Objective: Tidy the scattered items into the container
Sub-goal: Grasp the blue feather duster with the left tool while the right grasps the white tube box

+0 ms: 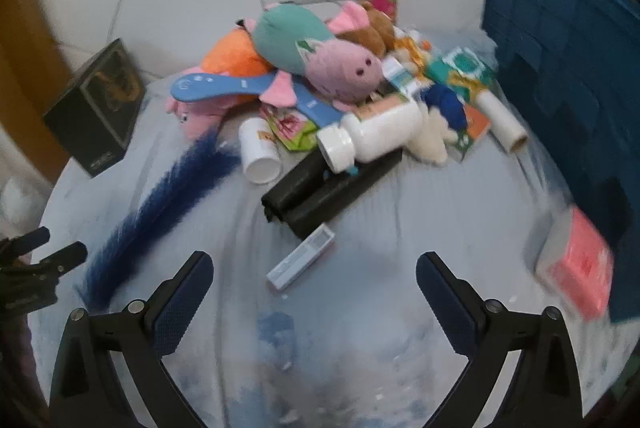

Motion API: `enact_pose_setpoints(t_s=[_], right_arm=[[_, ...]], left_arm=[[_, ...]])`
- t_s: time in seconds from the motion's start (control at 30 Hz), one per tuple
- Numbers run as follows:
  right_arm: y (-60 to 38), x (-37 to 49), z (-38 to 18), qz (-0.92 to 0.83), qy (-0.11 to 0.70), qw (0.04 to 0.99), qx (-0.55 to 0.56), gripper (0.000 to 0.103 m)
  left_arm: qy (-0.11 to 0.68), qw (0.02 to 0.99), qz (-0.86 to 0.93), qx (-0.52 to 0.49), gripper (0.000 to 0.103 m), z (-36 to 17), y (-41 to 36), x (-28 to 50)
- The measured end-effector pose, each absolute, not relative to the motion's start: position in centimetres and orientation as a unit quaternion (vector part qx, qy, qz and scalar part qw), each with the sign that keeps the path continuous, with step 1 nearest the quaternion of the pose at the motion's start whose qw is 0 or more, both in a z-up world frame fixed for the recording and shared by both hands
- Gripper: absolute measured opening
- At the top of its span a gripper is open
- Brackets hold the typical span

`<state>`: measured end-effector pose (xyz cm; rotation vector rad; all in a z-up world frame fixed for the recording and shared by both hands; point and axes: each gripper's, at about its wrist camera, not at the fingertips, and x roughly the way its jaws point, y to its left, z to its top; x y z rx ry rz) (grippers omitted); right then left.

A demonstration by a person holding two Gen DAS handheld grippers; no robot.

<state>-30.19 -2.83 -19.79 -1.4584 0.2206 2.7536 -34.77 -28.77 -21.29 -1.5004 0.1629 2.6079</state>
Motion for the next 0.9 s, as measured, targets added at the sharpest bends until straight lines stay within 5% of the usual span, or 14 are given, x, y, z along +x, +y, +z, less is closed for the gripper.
enact_pose_setpoints(t_s=[0.2, 0.3, 0.43, 0.53, 0.7, 0.8, 0.87, 0.9], right_arm=[[-4.4, -31.7, -23.0, 0.864, 0.107, 0.051, -0.49, 0.103], [-4.5, -32.8, -24.7, 0.854, 0.122, 0.074, -0.5, 0.103], [-4.7, -34.1, -26.5, 0.847, 0.123, 0.098, -0.508, 0.08], [-4.7, -34.8, -27.6, 0.84, 0.124, 0.109, -0.517, 0.052], [-4.8, -35.6, -28.8, 0.834, 0.125, 0.114, -0.525, 0.051], [-5.2, -35.8, -29.2, 0.834, 0.112, 0.115, -0.528, 0.041], [-5.4, -36.0, -29.3, 0.833, 0.1, 0.116, -0.531, 0.031], [-5.5, -36.0, -29.2, 0.832, 0.098, 0.116, -0.533, 0.031]], left_arm=[[0.074, 0.112, 0.845, -0.518, 0.098, -24.4, -28.2, -38.3], [0.09, 0.133, 0.836, -0.525, 0.09, -26.0, -27.7, -39.7], [0.102, 0.142, 0.83, -0.53, 0.079, -27.6, -27.4, -41.3], [0.103, 0.146, 0.826, -0.534, 0.069, -28.8, -27.3, -42.2], [0.096, 0.162, 0.824, -0.534, 0.069, -29.8, -27.2, -43.1], [0.094, 0.167, 0.825, -0.531, 0.068, -29.6, -27.0, -42.9], [0.094, 0.172, 0.825, -0.53, 0.037, -29.4, -26.7, -42.6], [0.095, 0.177, 0.823, -0.531, 0.032, -29.3, -26.5, -42.3]])
